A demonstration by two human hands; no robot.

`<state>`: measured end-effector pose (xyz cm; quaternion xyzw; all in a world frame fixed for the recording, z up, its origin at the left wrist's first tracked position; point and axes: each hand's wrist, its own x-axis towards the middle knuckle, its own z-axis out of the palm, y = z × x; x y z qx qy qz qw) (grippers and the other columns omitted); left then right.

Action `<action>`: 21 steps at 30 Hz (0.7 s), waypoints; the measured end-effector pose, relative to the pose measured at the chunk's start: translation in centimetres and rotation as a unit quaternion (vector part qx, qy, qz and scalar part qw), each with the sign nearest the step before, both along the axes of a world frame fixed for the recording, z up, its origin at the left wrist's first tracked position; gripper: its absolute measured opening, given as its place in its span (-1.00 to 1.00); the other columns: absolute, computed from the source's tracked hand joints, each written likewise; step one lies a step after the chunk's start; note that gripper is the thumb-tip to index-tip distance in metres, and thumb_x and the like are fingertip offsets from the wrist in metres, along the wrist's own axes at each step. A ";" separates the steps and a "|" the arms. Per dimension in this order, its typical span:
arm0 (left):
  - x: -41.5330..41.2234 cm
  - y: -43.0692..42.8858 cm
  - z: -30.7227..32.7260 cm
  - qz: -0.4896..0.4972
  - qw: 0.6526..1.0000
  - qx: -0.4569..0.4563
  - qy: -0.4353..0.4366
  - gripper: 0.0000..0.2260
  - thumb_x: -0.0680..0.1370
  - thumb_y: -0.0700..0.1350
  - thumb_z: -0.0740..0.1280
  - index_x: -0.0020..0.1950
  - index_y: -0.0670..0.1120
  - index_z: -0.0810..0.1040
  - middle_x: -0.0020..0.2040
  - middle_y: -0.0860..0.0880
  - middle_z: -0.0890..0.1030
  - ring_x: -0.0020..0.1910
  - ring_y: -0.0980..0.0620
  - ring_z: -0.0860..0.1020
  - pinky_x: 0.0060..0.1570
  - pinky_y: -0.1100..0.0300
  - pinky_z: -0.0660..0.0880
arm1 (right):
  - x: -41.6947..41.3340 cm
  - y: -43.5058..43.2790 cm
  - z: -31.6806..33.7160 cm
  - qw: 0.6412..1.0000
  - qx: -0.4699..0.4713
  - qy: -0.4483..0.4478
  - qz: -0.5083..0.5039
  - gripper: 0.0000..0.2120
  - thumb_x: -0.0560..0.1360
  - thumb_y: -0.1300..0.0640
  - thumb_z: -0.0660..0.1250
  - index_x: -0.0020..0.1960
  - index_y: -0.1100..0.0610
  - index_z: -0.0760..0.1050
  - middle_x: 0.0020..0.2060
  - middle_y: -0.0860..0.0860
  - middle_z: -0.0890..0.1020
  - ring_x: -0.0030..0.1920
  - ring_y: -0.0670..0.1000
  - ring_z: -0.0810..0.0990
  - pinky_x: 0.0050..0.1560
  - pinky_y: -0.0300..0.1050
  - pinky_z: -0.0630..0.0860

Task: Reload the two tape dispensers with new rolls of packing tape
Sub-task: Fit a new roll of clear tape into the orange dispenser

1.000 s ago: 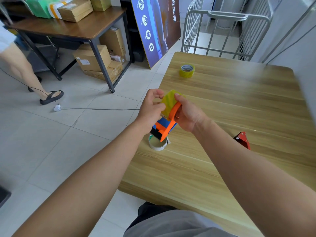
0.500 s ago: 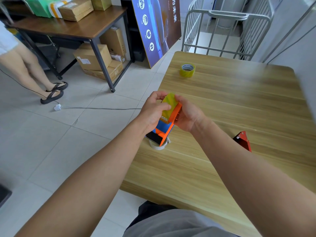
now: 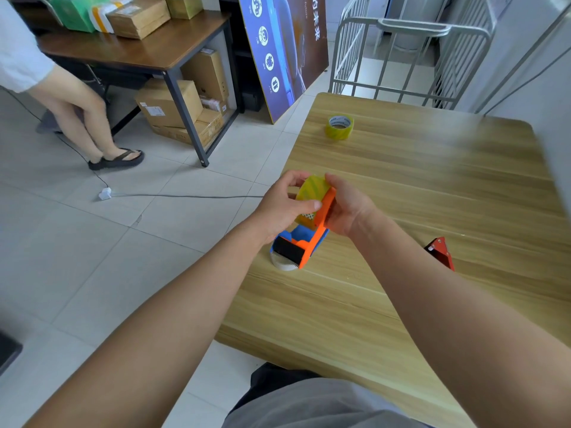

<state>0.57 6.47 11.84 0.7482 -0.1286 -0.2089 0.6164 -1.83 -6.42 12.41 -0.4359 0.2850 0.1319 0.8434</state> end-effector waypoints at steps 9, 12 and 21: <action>1.5 -0.9 0.9 0.137 0.985 0.057 0.086 -0.60 0.39 0.09 0.47 0.05 -0.13 0.49 0.05 -0.16 0.62 -0.03 -0.13 0.61 -0.14 0.00 0.55 | -0.5 0.1 -0.2 0.989 -0.016 -0.073 0.130 -0.48 0.59 -0.14 0.06 0.26 0.25 0.47 -0.06 0.20 0.68 -0.07 0.16 0.68 -0.07 0.01 0.62; 1.4 -0.4 1.5 0.108 0.989 0.051 0.087 -0.64 0.45 0.09 0.40 0.11 -0.10 0.48 0.12 -0.17 0.58 -0.01 -0.13 0.60 -0.03 -0.08 0.57 | -0.5 -0.1 -0.3 0.986 -0.038 -0.090 0.137 -0.63 0.60 -0.03 0.11 0.19 0.20 0.52 0.01 0.22 0.67 -0.05 0.18 0.67 -0.05 0.04 0.62; 1.4 0.8 1.8 -0.012 0.994 0.017 0.107 -0.59 0.41 -0.13 0.47 0.24 -0.14 0.50 0.04 -0.14 0.62 -0.12 -0.02 0.66 -0.23 0.10 0.63 | 0.2 -0.7 0.1 0.978 -0.099 -0.085 0.162 -0.56 0.59 -0.08 0.14 0.20 0.26 0.50 0.08 0.23 0.63 0.00 0.17 0.64 0.04 0.05 0.60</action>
